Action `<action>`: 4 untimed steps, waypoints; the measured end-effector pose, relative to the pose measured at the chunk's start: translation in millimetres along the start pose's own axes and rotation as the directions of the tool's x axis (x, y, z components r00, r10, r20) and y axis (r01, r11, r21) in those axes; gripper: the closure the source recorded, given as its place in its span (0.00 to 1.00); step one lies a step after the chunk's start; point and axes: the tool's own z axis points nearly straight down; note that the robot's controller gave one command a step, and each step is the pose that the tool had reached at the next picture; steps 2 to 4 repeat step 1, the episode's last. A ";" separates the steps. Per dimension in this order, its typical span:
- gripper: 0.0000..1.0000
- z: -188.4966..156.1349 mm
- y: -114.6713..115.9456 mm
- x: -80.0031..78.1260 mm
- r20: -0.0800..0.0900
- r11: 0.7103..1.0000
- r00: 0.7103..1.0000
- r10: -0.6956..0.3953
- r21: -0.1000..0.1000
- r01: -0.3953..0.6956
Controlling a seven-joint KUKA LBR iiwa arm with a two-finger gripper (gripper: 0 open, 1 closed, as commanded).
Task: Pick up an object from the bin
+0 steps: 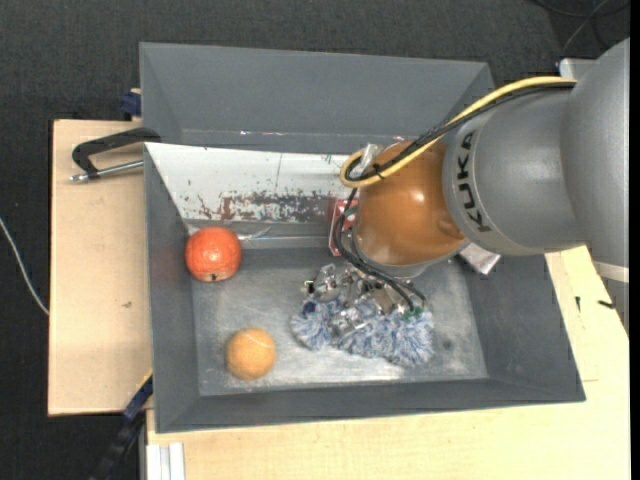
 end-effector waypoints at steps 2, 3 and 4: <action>1.00 -170.2 9.1 8.4 0.010 0.999 0.999 -0.048 0.004 0.048; 1.00 -170.2 9.1 8.4 0.010 0.999 0.999 -0.048 0.004 0.048; 1.00 -170.2 9.1 8.4 0.010 0.999 0.999 -0.048 0.004 0.048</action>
Offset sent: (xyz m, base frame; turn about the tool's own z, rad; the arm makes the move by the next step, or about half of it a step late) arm 0.0000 0.0000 0.0000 0.0000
